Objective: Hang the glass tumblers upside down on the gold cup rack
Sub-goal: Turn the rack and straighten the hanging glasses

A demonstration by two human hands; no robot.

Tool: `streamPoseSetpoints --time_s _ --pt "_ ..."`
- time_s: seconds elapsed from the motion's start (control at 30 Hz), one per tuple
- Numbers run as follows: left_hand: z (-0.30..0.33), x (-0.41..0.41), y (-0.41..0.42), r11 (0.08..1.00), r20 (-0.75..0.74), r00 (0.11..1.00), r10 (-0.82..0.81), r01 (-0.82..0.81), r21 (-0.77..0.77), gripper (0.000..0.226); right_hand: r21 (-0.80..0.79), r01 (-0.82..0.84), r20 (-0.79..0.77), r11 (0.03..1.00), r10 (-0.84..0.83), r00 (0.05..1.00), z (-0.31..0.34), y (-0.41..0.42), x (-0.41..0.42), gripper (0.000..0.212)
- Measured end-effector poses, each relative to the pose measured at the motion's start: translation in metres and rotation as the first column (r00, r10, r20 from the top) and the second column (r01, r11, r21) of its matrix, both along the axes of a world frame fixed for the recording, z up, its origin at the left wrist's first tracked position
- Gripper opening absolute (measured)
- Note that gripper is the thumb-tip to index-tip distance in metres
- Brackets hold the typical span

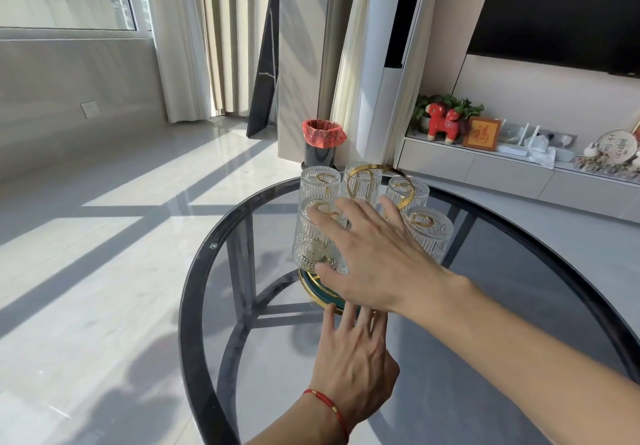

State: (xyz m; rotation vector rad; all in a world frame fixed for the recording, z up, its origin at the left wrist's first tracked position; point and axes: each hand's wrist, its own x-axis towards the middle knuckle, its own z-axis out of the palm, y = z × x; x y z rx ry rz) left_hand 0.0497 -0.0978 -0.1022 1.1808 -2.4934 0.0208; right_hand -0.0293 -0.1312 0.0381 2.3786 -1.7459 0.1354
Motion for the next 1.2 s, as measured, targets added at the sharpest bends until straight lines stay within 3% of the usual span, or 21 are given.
streamPoseSetpoints --time_s 0.3,0.97,1.07,1.2 --pt "0.0 0.0 -0.001 1.0 0.013 1.0 0.004 -0.005 0.007 0.051 0.014 -0.021 0.091 1.0 0.019 0.996 0.0 -0.004 0.007 0.078" --pt "-0.006 -0.001 -0.002 1.0 -0.029 0.999 -0.012 0.012 -0.001 0.049 -0.022 -0.026 0.075 0.999 0.027 0.997 -0.004 0.0 0.005 0.074" --pt "-0.008 -0.002 -0.003 1.0 -0.031 0.999 -0.015 0.015 -0.01 0.051 -0.081 -0.02 0.165 0.996 0.034 0.986 0.001 0.01 -0.003 0.069" --pt "-0.007 -0.002 -0.003 1.0 0.016 1.0 0.007 -0.007 0.009 0.061 -0.283 0.105 0.416 0.953 0.023 0.909 0.002 0.03 -0.025 0.046"
